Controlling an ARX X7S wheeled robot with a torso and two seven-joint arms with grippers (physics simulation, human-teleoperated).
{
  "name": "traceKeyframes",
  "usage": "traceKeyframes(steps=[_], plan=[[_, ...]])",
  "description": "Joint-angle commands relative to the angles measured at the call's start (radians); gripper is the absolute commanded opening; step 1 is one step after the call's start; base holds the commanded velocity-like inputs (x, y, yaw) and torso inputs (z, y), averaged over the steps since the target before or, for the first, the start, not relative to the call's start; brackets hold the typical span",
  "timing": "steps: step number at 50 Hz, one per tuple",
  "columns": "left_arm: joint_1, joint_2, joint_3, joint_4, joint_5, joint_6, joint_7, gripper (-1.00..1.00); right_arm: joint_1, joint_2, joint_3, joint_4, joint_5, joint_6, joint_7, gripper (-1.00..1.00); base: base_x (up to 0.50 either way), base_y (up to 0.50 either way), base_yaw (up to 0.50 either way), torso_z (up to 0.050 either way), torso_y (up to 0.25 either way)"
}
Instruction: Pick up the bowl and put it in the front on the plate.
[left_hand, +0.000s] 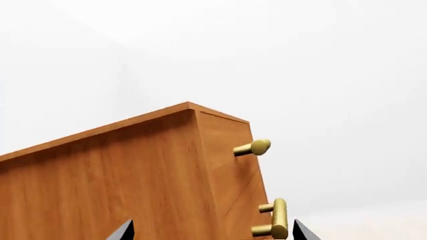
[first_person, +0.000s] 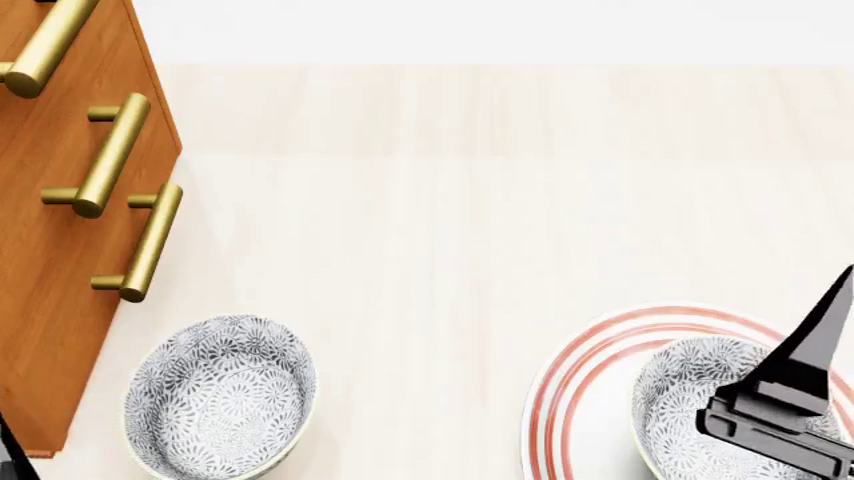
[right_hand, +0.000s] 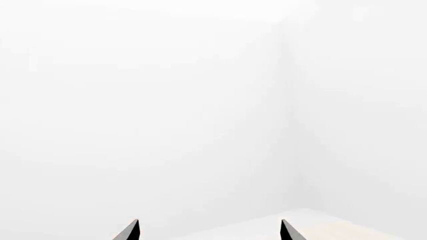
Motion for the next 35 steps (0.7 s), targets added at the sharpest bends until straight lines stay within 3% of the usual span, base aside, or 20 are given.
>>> traceKeyframes(steps=[1,14,35], plan=[[0.023,-0.021,-0.138,0.004,0.037,0.039,-0.063,1.00,0.036,-0.061,0.066,0.059,-0.136,-0.133,0.008,1.00,0.00,0.00,0.00,0.000,0.000],[0.003,-0.036,-0.235,0.023,0.017,0.016,-0.104,1.00,0.051,-0.069,0.086,0.057,-0.167,-0.185,0.017,1.00,0.00,0.00,0.00,0.000,0.000],[-0.038,-0.010,-0.181,-0.012,0.028,0.040,-0.099,1.00,0.031,-0.101,0.062,0.079,-0.167,-0.245,0.004,1.00,0.00,0.00,0.00,0.000,0.000]])
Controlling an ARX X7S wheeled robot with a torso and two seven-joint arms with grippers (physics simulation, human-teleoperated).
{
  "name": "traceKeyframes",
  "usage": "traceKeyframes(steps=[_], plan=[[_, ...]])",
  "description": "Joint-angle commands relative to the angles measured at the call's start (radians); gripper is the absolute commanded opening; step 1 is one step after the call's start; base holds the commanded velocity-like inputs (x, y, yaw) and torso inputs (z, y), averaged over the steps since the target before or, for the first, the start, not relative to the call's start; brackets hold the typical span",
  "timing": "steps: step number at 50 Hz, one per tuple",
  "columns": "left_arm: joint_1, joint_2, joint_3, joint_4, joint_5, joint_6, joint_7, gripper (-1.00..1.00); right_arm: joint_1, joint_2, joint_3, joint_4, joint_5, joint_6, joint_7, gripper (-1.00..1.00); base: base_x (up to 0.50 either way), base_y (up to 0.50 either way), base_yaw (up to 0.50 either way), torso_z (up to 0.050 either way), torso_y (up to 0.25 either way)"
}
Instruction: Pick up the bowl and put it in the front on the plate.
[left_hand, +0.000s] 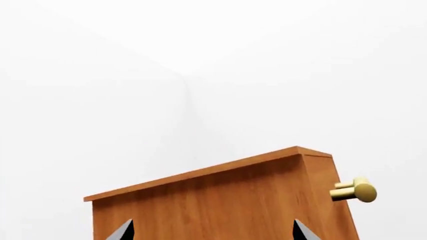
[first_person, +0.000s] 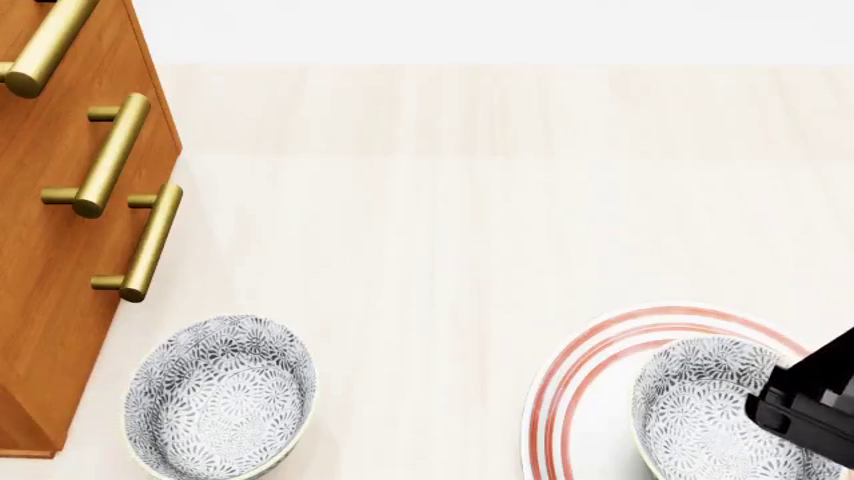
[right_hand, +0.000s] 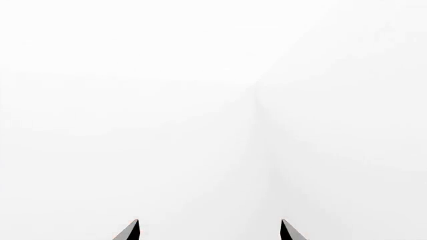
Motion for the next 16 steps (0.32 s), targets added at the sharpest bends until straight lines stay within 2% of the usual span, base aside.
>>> traceKeyframes(steps=[1,16], plan=[[-0.019,0.022,-0.011,-0.014,0.016,0.029,0.004,1.00,-0.007,-0.026,0.009,-0.001,-0.015,-0.022,-0.021,1.00,0.00,0.00,0.00,0.000,0.000],[-0.055,-0.003,-0.063,0.147,0.031,-0.051,0.010,1.00,0.054,-0.007,0.028,-0.152,0.017,0.005,0.001,1.00,0.00,0.00,0.00,0.000,0.000]])
